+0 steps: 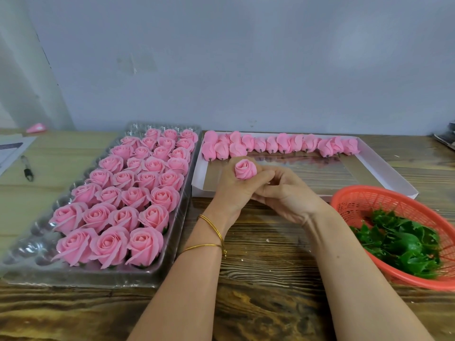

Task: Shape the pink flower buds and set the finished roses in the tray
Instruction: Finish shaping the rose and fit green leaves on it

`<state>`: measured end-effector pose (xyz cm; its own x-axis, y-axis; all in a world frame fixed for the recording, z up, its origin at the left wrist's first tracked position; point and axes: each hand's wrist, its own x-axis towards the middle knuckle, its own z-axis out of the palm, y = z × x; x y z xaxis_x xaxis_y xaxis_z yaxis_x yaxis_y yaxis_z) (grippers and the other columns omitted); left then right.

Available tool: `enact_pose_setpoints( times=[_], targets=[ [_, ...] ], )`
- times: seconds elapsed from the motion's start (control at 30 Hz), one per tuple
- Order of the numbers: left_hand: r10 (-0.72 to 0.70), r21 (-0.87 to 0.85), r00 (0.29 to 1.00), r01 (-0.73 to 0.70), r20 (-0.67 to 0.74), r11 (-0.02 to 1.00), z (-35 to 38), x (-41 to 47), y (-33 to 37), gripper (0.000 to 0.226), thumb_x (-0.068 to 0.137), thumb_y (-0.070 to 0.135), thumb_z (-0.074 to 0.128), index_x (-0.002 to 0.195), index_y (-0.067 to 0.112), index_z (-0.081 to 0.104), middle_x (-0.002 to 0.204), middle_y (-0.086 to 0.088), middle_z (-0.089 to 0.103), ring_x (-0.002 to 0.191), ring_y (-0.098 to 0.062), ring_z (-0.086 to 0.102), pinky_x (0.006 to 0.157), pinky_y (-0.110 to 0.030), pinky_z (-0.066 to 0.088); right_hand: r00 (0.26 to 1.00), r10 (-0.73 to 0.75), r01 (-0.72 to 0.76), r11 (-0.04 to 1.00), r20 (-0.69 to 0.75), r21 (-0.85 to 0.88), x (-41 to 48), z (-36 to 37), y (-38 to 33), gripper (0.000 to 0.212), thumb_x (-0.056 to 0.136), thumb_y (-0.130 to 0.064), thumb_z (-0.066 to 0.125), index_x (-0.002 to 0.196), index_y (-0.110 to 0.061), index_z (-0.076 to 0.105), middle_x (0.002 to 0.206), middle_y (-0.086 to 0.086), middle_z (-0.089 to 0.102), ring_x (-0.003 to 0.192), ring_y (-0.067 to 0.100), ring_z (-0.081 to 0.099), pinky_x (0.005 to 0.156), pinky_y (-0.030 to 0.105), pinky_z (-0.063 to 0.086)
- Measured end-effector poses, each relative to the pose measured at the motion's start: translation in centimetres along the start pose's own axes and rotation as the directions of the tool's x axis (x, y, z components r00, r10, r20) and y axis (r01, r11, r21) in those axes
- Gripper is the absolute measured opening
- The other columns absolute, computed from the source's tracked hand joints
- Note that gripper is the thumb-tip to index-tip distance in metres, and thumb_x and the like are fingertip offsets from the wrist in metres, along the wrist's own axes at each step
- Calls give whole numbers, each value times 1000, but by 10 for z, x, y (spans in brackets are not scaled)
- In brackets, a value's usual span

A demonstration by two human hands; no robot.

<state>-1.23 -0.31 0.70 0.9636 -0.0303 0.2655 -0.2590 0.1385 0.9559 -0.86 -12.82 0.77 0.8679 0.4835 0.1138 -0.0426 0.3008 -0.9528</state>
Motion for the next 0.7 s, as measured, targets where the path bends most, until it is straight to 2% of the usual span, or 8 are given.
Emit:
enact_pose_setpoints(
  times=[0.07,0.17,0.23,0.3,0.4,0.5,0.63,0.7],
  targets=[
    [12,2,1000,-12,-21,1000,1,0,1,18,76,-4,75,81,-2,58,69,-4,59,66,-9,58,59,-21,50,1000,-3,3,1000,-25,-5,0,0,0,36,87,23,45,119,13,55,104,14,69,99,18,69,83,26,56],
    [-3,16,998,4,-67,1000,3,1,2,29,76,2,78,97,-7,61,105,-24,61,90,-20,63,73,-25,55,999,-25,23,999,-42,-25,0,1,-1,36,86,25,45,113,6,59,100,11,72,97,17,70,81,26,56],
    [12,43,998,-9,-61,999,3,2,2,31,77,6,77,107,8,67,123,-24,54,110,-27,59,91,-40,55,998,-45,43,998,-46,-42,-1,2,0,35,85,26,45,104,2,62,94,6,75,94,16,71,79,25,56],
    [21,57,998,-18,-61,998,2,1,2,40,79,11,77,115,24,66,131,-16,49,119,-25,54,99,-46,50,996,-73,70,996,-45,-63,1,3,1,37,84,25,48,104,-1,64,96,5,76,96,16,71,80,26,56],
    [10,31,994,-7,-109,999,2,0,1,50,77,13,80,121,28,61,129,-10,49,117,-21,55,99,-43,51,988,-130,119,985,-81,-122,4,5,2,39,72,12,59,101,-11,70,97,3,76,98,15,71,83,25,55],
    [12,22,989,-9,-148,1000,2,0,-1,56,74,13,83,123,25,58,121,-4,56,110,-16,58,93,-34,53,965,-229,176,927,-127,-331,4,4,2,38,79,8,64,101,-22,73,103,1,76,104,16,69,89,27,53],
    [83,154,985,-59,-153,986,0,1,-3,58,74,19,83,124,28,55,122,2,55,112,-10,55,91,-25,51,937,-308,179,826,-163,-534,5,1,2,36,87,2,64,100,-31,71,99,-8,75,101,11,68,89,23,52],
    [149,273,977,-103,-155,957,1,2,-5,53,77,20,80,123,27,54,120,-2,54,111,-11,54,90,-24,50,914,-367,162,719,-171,-676,5,-1,3,34,87,2,63,101,-28,71,98,-9,73,100,13,65,88,26,52]
  ],
)
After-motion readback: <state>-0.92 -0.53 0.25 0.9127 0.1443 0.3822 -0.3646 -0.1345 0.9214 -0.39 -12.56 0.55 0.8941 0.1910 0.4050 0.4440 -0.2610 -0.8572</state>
